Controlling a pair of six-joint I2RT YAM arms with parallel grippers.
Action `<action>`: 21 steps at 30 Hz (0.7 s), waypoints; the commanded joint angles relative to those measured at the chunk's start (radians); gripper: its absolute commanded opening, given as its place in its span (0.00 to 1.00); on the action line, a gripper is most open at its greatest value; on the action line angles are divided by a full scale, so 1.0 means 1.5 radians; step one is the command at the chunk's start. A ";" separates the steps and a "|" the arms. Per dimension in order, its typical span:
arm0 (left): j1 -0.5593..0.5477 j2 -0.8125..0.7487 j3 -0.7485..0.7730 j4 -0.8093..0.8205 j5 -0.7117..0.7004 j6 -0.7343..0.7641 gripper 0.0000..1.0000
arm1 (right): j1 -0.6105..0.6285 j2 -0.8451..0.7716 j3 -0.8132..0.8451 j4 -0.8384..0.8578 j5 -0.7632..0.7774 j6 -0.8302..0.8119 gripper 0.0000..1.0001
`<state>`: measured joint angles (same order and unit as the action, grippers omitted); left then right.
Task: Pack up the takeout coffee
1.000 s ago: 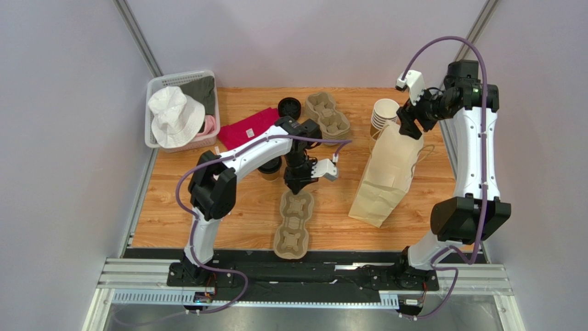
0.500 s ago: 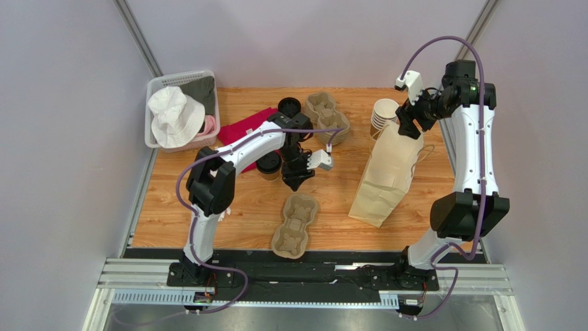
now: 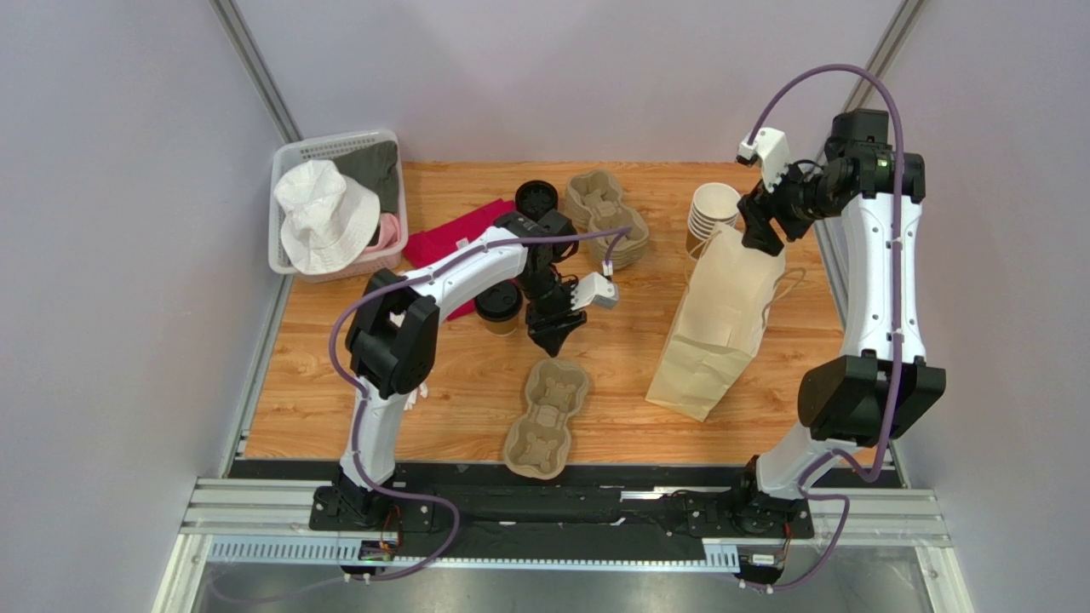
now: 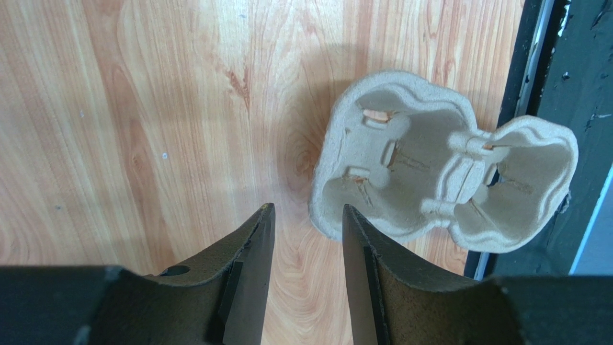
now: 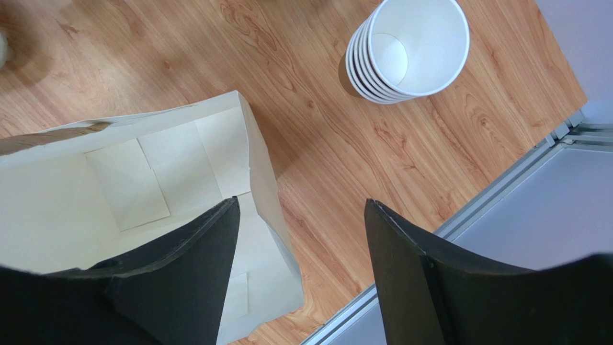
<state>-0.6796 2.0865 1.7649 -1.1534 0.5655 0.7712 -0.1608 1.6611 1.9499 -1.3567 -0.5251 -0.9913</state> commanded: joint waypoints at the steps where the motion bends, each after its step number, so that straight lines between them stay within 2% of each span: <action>1: -0.002 0.026 0.006 0.014 0.038 -0.003 0.49 | -0.009 -0.003 0.028 -0.205 -0.011 0.006 0.70; 14: -0.005 0.045 -0.044 0.027 0.042 0.001 0.47 | -0.011 -0.001 0.028 -0.205 -0.004 -0.003 0.77; 17: -0.006 0.051 -0.036 0.031 0.042 -0.002 0.39 | -0.012 0.001 0.032 -0.205 -0.004 -0.001 0.78; 18: -0.006 0.052 -0.035 0.032 0.041 -0.004 0.33 | -0.012 0.002 0.034 -0.205 -0.004 -0.001 0.78; 21: -0.006 0.055 -0.032 0.034 0.041 -0.005 0.23 | -0.012 0.003 0.036 -0.205 -0.003 0.000 0.78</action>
<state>-0.6815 2.1551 1.6978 -1.1248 0.5945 0.7567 -0.1734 1.6646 1.9602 -1.3567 -0.5240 -0.9916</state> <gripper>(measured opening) 0.291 0.777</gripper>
